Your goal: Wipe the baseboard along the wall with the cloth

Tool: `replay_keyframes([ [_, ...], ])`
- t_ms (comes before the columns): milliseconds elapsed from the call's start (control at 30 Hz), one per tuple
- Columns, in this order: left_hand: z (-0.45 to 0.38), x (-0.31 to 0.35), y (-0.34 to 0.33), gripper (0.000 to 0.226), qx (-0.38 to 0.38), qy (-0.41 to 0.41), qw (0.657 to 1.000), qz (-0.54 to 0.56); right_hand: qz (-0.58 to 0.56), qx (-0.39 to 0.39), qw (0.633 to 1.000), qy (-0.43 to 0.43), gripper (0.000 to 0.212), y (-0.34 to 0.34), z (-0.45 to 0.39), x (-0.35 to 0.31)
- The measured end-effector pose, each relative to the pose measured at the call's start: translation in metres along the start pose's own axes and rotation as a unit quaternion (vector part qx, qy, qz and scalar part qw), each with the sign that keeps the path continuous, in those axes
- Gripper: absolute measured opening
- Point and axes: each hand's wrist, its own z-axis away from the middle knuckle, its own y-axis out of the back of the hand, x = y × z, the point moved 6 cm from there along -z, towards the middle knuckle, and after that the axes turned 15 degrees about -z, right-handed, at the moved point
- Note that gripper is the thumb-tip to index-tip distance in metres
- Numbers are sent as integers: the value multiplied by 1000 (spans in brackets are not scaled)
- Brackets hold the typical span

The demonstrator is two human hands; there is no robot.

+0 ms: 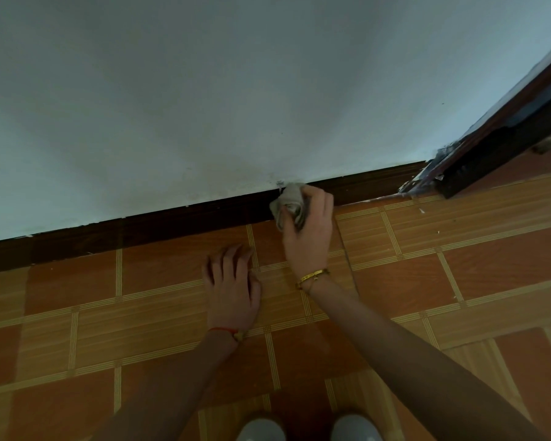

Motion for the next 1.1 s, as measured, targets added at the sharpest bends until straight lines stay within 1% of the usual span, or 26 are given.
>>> replay_keyframes([
  [67,0,0,0,43,-4,0,1000,4,4,17,1000,-1,25,8,-6,3],
  [167,0,-1,-2,43,-13,2,1000,3,18,67,997,-20,30,32,-20,13],
  [233,0,-2,-2,43,-16,4,1000,6,35,117,992,-27,31,53,-30,22],
  [300,0,-1,-2,43,-18,3,1000,7,46,184,981,-40,30,75,-39,31],
  [367,0,-2,-3,43,-19,3,1000,6,35,249,966,-67,30,94,-46,38],
  [400,0,-1,-3,43,-19,3,1000,5,30,264,961,-78,30,99,-49,40],
  [433,0,-1,-3,43,-19,3,1000,4,28,265,960,-80,30,100,-50,40],
  [500,0,-1,-3,43,-17,5,1000,3,29,238,968,-71,30,91,-47,35],
  [600,0,0,-2,44,-18,7,1000,1,14,143,987,-72,31,56,-30,27],
  [700,0,0,-1,44,-15,4,1000,-3,3,48,997,-62,33,16,-8,17],
  [800,0,0,-1,45,-6,2,1000,-3,-11,7,999,-29,30,2,-1,12],
  [867,1,-1,-1,44,-4,2,1000,-2,-2,12,999,-32,28,10,-6,17],
  [900,1,-1,-1,44,-5,2,1000,-3,7,27,998,-49,28,19,-11,22],
  [967,0,-1,-1,44,-9,4,1000,-1,24,90,992,-87,30,44,-23,33],
  [1033,0,-1,-1,44,-8,6,1000,3,31,167,981,-90,29,70,-33,39],
  [1100,0,-1,-1,44,-9,6,1000,6,27,211,974,-79,28,85,-39,40],
])
